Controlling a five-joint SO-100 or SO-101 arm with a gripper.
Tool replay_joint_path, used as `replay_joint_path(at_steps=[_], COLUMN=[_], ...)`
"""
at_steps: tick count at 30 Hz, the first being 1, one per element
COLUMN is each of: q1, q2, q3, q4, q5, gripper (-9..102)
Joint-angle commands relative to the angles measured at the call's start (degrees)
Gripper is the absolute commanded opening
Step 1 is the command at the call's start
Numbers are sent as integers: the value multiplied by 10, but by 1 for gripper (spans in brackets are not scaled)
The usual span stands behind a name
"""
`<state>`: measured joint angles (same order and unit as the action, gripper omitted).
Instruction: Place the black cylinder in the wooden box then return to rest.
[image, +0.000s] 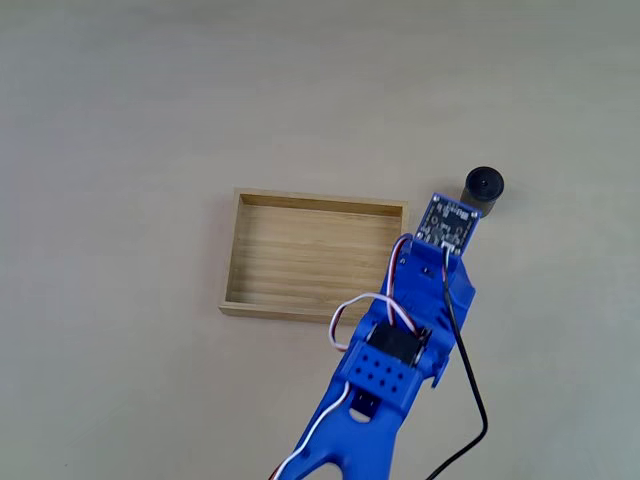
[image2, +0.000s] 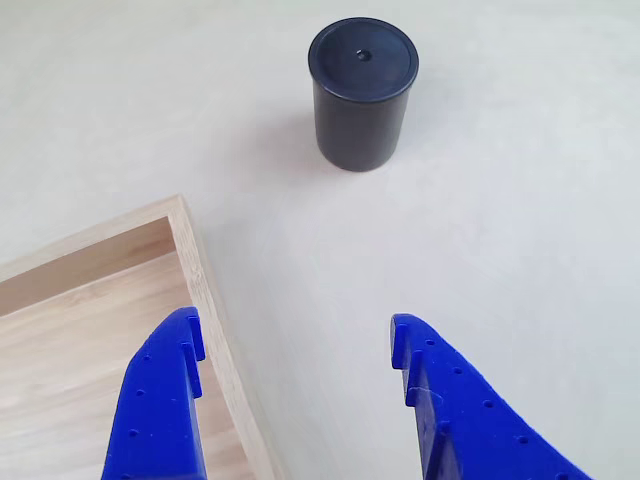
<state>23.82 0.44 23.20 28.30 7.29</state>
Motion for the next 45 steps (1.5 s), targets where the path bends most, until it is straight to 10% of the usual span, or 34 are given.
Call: replay_joint_path(at_steps=[1,45], q1=[-1,21], q2=[28,287], q3=[-104,-373], q4=[-33,-83], q5=[14,26], gripper=[28,34])
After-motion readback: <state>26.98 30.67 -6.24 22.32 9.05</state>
